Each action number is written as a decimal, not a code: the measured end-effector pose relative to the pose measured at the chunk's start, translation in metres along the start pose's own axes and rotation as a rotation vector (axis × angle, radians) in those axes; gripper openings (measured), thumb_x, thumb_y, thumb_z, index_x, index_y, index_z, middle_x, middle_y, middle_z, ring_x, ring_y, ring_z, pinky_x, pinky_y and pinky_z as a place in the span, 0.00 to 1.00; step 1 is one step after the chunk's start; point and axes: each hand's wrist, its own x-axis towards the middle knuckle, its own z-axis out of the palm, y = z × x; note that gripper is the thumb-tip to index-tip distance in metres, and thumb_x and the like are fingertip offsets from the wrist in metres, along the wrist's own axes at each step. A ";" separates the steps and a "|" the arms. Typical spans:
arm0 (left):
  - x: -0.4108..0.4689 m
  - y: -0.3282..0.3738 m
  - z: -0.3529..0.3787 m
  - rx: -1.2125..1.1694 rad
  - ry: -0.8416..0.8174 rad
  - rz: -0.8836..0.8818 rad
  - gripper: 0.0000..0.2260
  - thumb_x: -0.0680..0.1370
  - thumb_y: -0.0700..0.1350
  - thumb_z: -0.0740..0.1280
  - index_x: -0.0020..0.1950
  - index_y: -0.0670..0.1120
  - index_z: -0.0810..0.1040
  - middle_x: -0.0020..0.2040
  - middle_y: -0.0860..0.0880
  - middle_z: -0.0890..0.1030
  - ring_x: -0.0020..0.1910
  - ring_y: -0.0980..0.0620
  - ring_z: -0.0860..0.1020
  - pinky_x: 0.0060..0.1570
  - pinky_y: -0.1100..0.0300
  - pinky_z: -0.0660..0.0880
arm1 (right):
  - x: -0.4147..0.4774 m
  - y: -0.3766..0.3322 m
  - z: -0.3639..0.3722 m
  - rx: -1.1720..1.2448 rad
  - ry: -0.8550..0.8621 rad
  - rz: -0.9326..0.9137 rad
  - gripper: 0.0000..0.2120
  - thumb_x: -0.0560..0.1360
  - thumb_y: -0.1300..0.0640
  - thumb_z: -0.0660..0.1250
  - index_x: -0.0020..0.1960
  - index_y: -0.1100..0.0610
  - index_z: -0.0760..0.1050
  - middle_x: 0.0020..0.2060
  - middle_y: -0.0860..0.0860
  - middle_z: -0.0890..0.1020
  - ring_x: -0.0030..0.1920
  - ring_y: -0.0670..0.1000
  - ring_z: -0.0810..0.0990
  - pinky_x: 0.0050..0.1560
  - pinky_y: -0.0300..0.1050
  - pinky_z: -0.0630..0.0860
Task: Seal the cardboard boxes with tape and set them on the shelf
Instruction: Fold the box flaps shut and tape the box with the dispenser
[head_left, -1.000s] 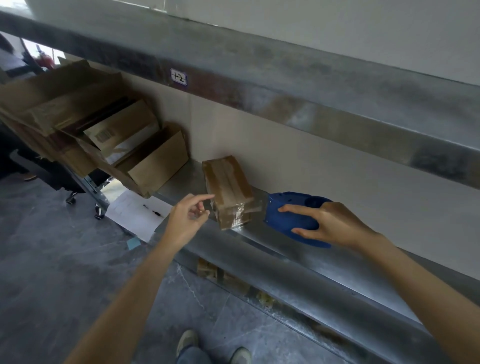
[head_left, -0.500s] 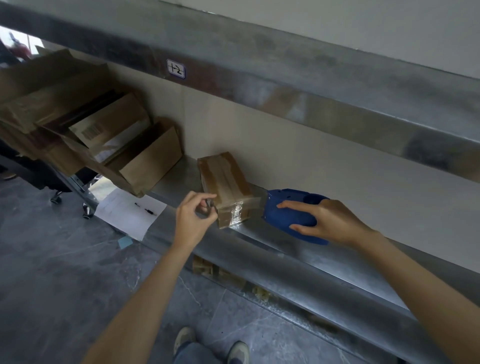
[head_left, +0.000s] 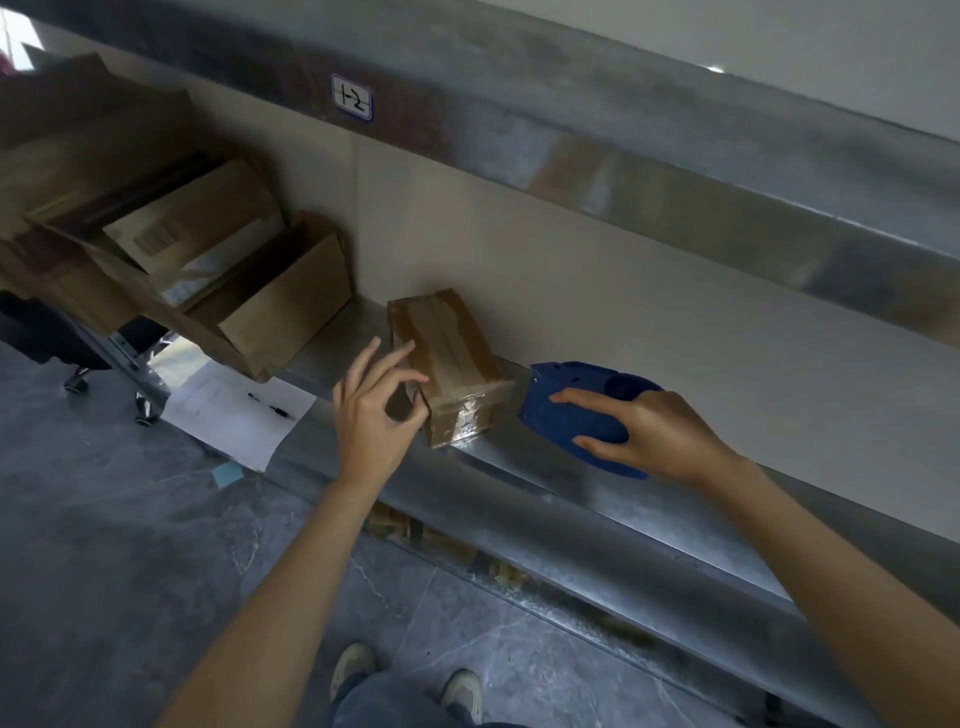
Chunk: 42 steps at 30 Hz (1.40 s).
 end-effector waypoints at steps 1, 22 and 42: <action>0.001 -0.003 0.000 -0.049 -0.024 0.017 0.09 0.72 0.38 0.74 0.49 0.49 0.81 0.65 0.56 0.79 0.76 0.52 0.64 0.69 0.48 0.60 | 0.000 0.000 0.000 -0.003 0.007 -0.003 0.27 0.76 0.45 0.70 0.73 0.40 0.67 0.20 0.42 0.57 0.19 0.41 0.56 0.23 0.33 0.54; 0.012 -0.017 -0.001 -0.003 -0.172 0.079 0.21 0.68 0.38 0.77 0.58 0.47 0.76 0.61 0.51 0.79 0.71 0.52 0.71 0.69 0.39 0.67 | 0.000 0.001 0.010 0.028 0.041 -0.007 0.27 0.75 0.46 0.71 0.72 0.40 0.68 0.20 0.41 0.55 0.19 0.41 0.56 0.25 0.32 0.54; 0.005 -0.004 -0.009 -0.022 -0.432 0.054 0.33 0.70 0.47 0.77 0.70 0.49 0.66 0.70 0.51 0.63 0.79 0.54 0.53 0.67 0.45 0.71 | 0.004 0.000 -0.002 -0.036 0.048 -0.027 0.26 0.75 0.46 0.71 0.72 0.41 0.71 0.20 0.43 0.57 0.19 0.41 0.55 0.22 0.39 0.61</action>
